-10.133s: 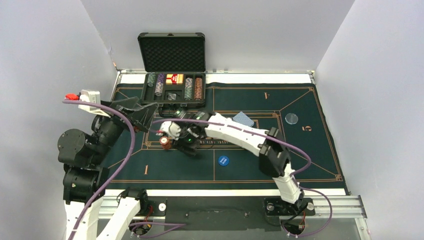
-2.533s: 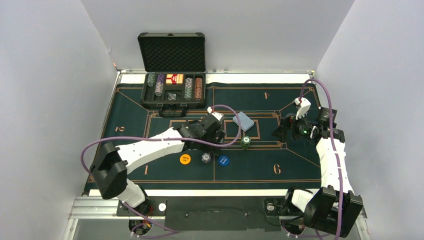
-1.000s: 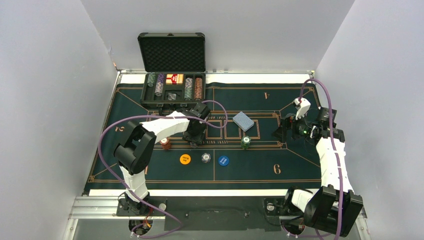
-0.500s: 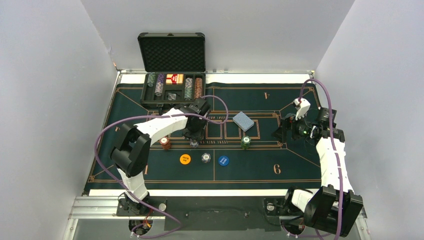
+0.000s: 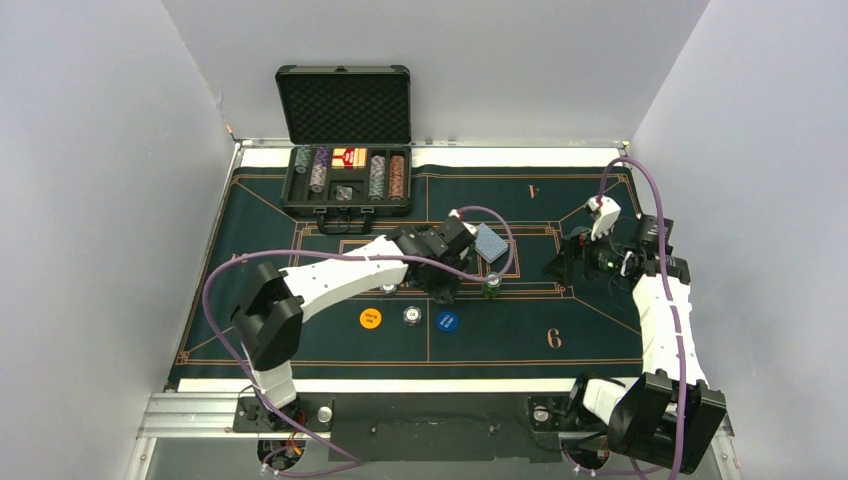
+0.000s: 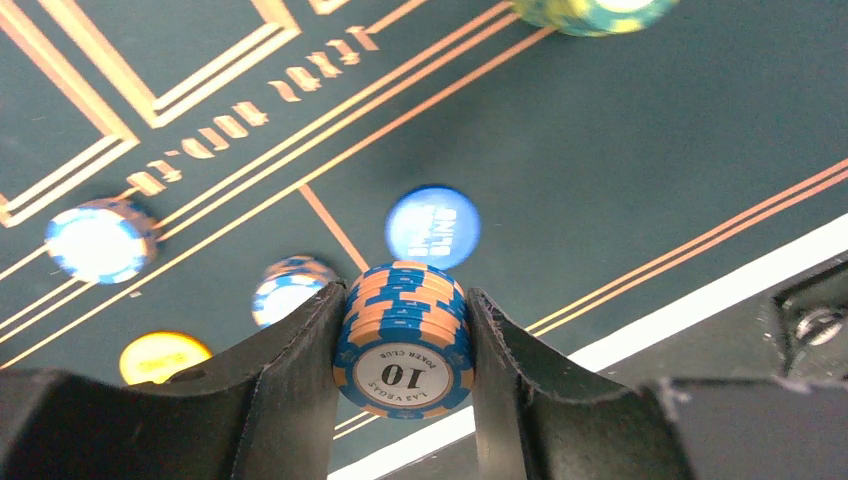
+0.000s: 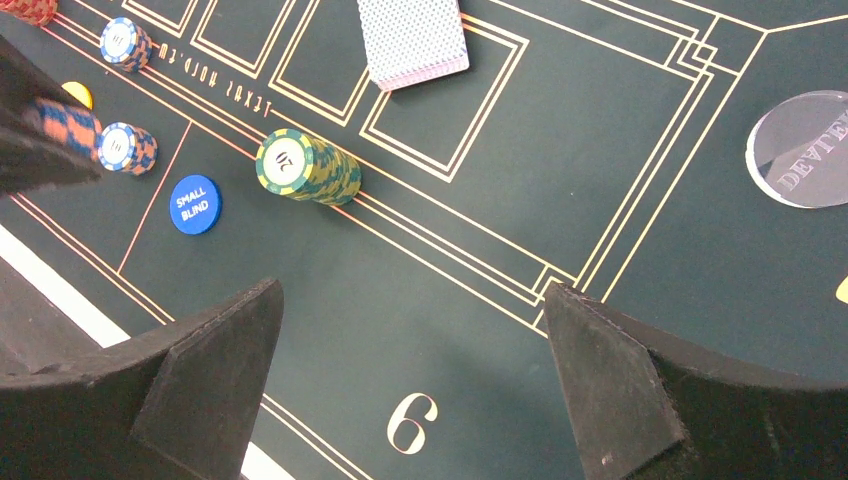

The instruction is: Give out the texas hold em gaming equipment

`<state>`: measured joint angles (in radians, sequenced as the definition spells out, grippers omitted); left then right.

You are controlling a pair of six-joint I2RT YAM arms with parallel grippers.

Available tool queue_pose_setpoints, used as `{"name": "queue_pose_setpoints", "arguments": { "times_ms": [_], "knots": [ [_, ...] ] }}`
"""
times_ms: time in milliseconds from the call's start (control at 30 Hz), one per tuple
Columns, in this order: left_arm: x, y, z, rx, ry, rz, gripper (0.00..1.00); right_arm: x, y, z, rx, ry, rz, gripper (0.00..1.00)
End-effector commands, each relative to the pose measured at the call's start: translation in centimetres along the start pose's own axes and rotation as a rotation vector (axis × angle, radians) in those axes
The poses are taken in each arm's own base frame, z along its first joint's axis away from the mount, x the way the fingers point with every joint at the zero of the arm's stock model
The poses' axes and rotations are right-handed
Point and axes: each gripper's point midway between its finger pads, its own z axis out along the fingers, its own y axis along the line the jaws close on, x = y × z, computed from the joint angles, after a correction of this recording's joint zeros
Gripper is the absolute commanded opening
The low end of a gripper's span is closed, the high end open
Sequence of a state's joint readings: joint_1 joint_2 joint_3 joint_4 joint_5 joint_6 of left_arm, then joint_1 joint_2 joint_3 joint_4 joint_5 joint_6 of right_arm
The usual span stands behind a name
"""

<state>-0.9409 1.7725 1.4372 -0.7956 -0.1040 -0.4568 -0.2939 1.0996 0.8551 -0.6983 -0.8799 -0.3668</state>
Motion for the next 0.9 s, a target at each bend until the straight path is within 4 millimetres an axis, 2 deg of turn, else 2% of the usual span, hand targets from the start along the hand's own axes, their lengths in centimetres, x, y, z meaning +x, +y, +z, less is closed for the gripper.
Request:
{"name": "queue_pose_setpoints", "arguments": {
  "times_ms": [0, 167, 533, 867],
  "knots": [
    [-0.9, -4.6, 0.5, 0.077, -0.025, -0.011, 0.0, -2.1, 0.1, -0.6, -0.006, -0.048, -0.071, 1.0],
    [-0.2, -6.9, 2.2, 0.083, 0.003, 0.014, 0.0, -2.2, 0.2, -0.6, -0.009, -0.049, -0.079, 1.0],
    [0.9, -8.9, 5.3, 0.067, 0.044, 0.036, 0.0, -2.2, 0.4, -0.7, -0.015, -0.044, -0.081, 1.0],
    [1.6, -10.3, 7.1, 0.061, 0.069, 0.06, 0.0, -2.2, 0.4, -0.8, -0.015, -0.043, -0.084, 1.0]
  ]
}}
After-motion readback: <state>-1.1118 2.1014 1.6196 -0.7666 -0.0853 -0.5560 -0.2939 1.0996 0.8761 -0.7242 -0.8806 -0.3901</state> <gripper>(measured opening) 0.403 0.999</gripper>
